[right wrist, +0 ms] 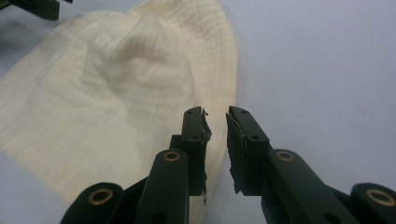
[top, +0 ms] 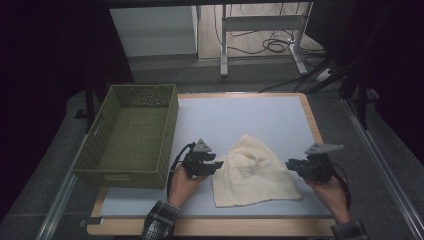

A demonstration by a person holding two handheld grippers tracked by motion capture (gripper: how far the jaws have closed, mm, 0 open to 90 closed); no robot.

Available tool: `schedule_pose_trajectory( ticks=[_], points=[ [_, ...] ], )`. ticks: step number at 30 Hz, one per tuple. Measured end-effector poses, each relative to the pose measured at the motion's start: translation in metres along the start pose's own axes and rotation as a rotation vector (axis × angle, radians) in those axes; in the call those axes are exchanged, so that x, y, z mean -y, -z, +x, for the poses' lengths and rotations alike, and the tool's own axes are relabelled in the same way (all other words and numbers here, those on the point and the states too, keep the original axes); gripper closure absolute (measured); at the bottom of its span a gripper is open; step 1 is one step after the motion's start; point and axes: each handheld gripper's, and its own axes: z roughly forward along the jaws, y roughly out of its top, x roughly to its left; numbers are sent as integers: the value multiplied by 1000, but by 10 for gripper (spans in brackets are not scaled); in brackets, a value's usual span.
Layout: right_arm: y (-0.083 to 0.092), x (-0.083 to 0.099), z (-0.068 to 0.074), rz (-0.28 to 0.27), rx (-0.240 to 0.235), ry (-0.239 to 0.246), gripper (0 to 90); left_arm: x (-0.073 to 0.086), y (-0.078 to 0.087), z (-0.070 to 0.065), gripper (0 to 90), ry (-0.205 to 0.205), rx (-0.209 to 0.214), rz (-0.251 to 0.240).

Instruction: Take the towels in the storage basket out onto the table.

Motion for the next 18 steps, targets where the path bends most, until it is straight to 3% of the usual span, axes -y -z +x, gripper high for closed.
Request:
schedule_pose_trajectory(
  ticks=[3, 9, 16, 18],
  points=[
    [-20, -17, -2, 9, 1, 24, 772, 0, -6, 8, 516, 24, 7, -1],
    [-56, -42, -6, 22, 15, 58, 741, 4, -17, 11, 468, 37, 18, 24],
    [-94, -52, -12, 67, 24, 50, 686, 6, -25, 7, 469, 4, -5, 52],
    [-103, -52, -12, 87, 20, 50, 697, 5, -26, 5, 537, -11, -8, 60]
  ],
)
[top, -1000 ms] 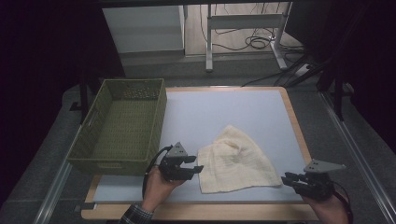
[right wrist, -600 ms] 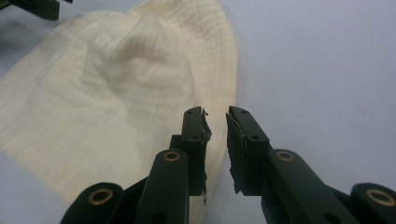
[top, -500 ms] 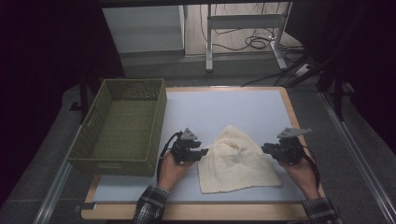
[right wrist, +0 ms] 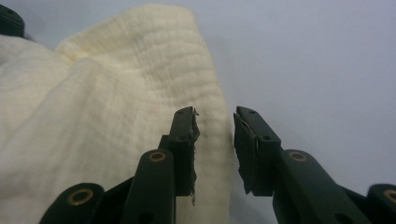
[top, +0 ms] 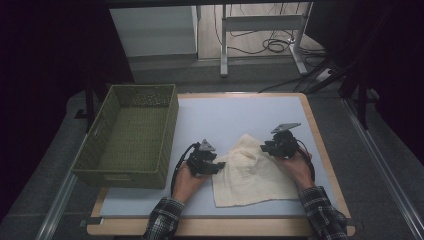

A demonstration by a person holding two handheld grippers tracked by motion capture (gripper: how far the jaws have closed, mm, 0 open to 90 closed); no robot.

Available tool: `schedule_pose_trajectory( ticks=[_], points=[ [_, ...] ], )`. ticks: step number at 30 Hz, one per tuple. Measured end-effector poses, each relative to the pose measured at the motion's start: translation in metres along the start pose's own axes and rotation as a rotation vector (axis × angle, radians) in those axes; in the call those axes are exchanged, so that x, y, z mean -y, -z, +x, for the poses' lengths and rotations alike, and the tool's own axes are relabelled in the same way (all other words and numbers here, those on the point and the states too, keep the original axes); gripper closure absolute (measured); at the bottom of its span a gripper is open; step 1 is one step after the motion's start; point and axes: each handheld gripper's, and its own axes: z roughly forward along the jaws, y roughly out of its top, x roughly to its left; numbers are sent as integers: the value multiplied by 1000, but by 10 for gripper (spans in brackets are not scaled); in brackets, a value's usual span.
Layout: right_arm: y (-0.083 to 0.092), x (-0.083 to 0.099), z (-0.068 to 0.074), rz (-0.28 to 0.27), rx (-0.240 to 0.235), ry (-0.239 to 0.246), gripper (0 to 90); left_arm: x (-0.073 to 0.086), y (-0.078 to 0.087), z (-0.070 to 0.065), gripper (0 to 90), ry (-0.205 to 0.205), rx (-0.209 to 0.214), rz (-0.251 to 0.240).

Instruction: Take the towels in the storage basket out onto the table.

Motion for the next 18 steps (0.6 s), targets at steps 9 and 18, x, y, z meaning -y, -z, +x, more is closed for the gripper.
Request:
schedule_pose_trajectory(
  ticks=[9, 18],
  points=[
    [12, -8, 10, -6, 78, 45, 874, -16, 22, -4, 839, -34, -27, -76],
    [71, -24, -12, -141, 166, -24, 870, -48, 67, -2, 791, -69, -126, -195]
  ],
)
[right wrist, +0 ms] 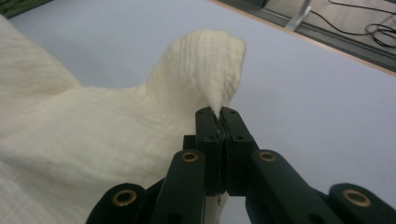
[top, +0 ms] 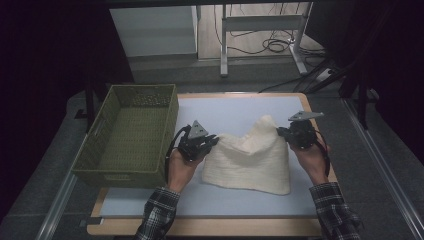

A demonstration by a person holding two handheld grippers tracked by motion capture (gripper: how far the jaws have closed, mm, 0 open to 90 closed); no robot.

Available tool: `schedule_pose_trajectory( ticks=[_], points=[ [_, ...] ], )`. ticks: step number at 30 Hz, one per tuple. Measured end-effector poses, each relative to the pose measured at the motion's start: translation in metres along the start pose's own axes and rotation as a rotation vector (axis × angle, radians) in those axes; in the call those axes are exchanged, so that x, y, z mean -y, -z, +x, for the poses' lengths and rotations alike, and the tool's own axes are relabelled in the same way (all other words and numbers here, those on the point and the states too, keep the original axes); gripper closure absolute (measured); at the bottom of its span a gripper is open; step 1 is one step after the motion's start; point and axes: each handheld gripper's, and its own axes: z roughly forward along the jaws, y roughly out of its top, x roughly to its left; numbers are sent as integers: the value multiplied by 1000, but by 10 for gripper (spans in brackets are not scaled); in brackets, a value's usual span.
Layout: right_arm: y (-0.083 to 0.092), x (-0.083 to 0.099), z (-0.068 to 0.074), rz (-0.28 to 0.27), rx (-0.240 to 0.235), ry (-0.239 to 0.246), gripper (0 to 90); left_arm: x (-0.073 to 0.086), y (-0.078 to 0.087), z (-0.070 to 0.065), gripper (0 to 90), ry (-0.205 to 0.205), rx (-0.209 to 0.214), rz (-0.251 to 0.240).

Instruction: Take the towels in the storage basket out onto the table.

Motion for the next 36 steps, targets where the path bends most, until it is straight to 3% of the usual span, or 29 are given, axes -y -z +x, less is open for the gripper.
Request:
schedule_pose_trajectory(
  ticks=[3, 4, 7, 11, 14, 20, 27, 31, 33, 35, 36],
  points=[
    [-5, 8, -12, 23, 27, -54, 780, 13, -20, 4, 656, 22, -16, 92],
    [-8, 13, -15, 32, 18, -79, 720, 17, -22, 4, 600, 28, -15, 93],
    [-7, 24, -17, 45, 11, -89, 701, 29, -23, 4, 523, 57, -4, 93],
    [5, 37, -13, 48, -24, -77, 701, 39, -10, 1, 514, 102, 46, 58],
    [16, 49, -3, 58, -51, -53, 701, 49, -4, -7, 528, 88, 61, 80],
    [39, 80, 20, 86, -130, -54, 716, 73, 4, -21, 564, 75, 99, 112],
    [56, 112, 46, 128, -198, -39, 710, 90, 2, -23, 514, 75, 71, 131],
    [56, 124, 55, 150, -182, -13, 629, 96, -6, -19, 496, 82, 67, 147],
    [53, 130, 58, 165, -168, 3, 613, 97, -10, -22, 494, 58, 53, 157],
    [54, 134, 59, 138, -171, -5, 670, 96, -11, -25, 531, 52, 44, 159],
    [55, 135, 60, 133, -182, -11, 754, 96, -11, -26, 594, 65, 43, 159]
  ],
)
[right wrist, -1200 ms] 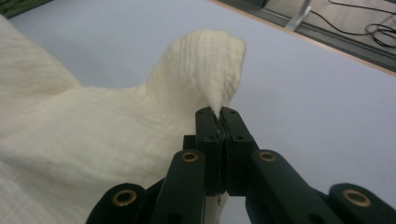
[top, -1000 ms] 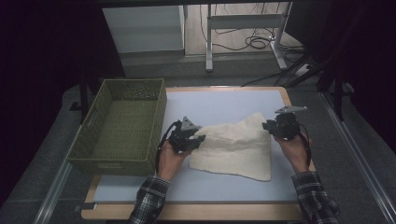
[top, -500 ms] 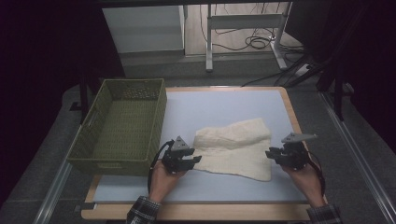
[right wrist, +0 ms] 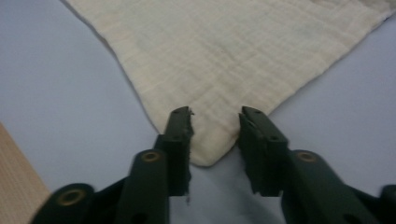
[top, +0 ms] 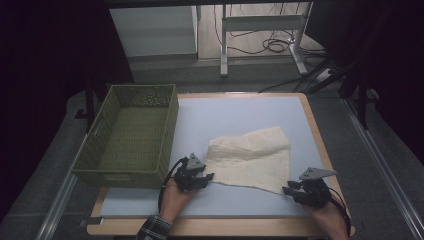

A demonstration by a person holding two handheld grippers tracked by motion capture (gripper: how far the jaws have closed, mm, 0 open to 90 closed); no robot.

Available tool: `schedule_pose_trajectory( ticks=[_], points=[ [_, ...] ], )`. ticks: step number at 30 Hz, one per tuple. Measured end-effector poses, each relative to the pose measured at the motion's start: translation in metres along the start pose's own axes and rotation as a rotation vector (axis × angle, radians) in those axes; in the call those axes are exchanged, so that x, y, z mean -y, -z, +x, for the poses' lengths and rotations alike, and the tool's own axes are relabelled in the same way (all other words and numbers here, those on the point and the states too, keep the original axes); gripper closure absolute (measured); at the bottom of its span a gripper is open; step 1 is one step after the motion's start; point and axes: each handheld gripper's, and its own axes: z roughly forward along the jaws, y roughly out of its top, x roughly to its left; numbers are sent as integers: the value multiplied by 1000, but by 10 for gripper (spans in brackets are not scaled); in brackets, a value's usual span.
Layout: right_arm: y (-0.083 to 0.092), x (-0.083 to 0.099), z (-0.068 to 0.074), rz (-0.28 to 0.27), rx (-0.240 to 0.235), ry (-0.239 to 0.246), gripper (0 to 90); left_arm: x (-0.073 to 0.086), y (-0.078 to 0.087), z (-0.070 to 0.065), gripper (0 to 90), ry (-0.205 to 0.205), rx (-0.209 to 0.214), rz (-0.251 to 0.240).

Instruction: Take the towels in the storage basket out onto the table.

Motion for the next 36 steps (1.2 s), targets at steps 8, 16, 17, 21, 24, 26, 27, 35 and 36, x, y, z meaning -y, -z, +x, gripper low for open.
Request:
schedule_pose_trajectory(
  ticks=[8, 16, 17, 21, 24, 26, 27, 35, 36],
  points=[
    [7, 2, 4, -19, -21, -19, 861, -7, 14, -6, 876, 25, 119, -10],
    [43, 4, 8, -45, 14, 15, 858, 1, 43, -29, 872, 10, 206, -36],
    [46, 6, 8, -45, 13, 15, 858, 4, 45, -32, 871, 13, 224, -38],
    [58, 17, 12, -36, 8, 7, 857, 15, 50, -48, 869, -1, 263, -25],
    [62, 27, 16, -16, 3, 4, 856, 22, 49, -60, 862, -29, 288, 2],
    [63, 34, 18, 0, -4, -5, 849, 26, 47, -63, 805, -43, 281, 13],
    [63, 37, 18, 2, -12, -11, 839, 26, 47, -62, 738, -46, 258, 8],
    [59, 21, 3, -61, 19, -13, 731, -2, 45, -26, 566, 2, 143, -44],
    [54, 17, 0, -59, 23, -11, 730, -6, 42, -21, 568, 10, 136, -46]
  ],
)
